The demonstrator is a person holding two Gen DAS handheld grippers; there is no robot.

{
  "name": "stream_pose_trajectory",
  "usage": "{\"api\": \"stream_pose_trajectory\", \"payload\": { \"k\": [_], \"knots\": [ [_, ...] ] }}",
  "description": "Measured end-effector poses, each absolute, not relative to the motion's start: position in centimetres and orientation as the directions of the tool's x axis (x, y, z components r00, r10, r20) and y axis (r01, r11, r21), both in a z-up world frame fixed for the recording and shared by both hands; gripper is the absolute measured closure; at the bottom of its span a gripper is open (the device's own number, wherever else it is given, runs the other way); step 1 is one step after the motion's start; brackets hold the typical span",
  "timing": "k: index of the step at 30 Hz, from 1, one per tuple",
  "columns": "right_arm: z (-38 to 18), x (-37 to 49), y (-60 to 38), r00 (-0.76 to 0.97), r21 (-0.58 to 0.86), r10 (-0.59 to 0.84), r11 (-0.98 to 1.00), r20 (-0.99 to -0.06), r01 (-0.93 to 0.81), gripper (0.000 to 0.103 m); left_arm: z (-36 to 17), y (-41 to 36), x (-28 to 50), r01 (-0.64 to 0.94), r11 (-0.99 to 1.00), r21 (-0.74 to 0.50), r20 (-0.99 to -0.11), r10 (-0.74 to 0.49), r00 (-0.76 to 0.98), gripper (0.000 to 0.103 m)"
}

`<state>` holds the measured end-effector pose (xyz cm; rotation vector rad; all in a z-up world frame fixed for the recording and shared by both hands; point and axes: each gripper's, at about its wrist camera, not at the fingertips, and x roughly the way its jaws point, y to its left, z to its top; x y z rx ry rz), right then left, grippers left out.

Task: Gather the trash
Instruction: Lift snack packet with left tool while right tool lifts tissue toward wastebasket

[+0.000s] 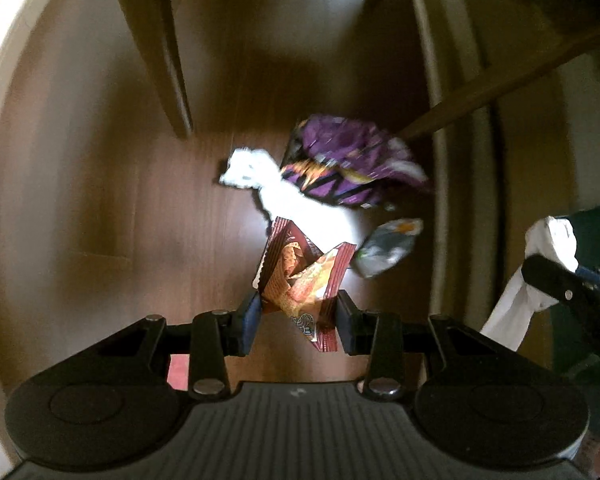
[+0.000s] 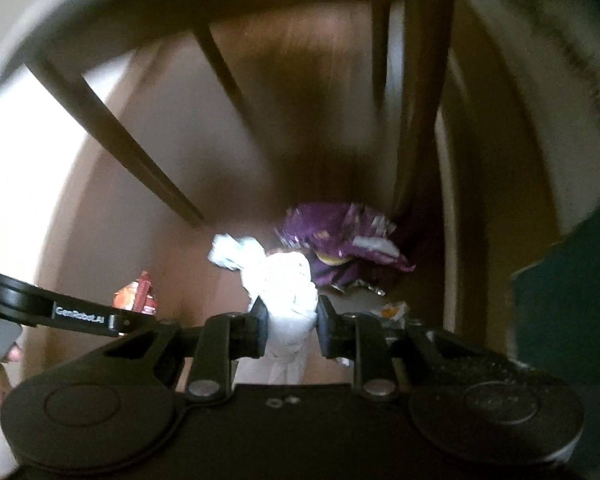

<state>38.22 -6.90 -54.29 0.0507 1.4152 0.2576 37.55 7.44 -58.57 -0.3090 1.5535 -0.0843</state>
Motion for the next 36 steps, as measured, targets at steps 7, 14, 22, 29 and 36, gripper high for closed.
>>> {"api": "stream_pose_trajectory", "payload": {
  "k": [7,14,22,29,36],
  "knots": [
    [-40.3,40.0,-7.0,0.164,0.214,0.248,0.956,-0.955,-0.201,0.080,-44.1,7.1,38.6,-0.072,0.966,-0.246,-0.964,-0.237,0.120,0.065],
    [-27.0,42.8,-6.7,0.243,0.236,0.306,0.931,-0.920,-0.279,0.080,-30.0,6.2,39.2,-0.027,0.968,-0.251,-0.940,-0.237,0.247,0.064],
    [-14.5,45.6,-6.6,0.328,0.235,0.368,0.895,-0.870,-0.380,0.080,-17.7,5.5,40.1,-0.025,0.972,-0.233,-0.901,-0.206,0.381,0.064],
    [-7.4,47.9,-6.6,0.378,0.210,0.422,0.847,-0.824,-0.488,0.080,-9.7,3.7,40.5,-0.013,0.982,-0.188,-0.852,-0.156,0.499,0.064],
    [-3.4,51.7,-5.6,0.431,0.180,0.447,0.828,-0.784,-0.531,0.080,-5.5,3.6,43.3,0.003,0.987,-0.163,-0.810,-0.136,0.571,0.064]
  ]
}}
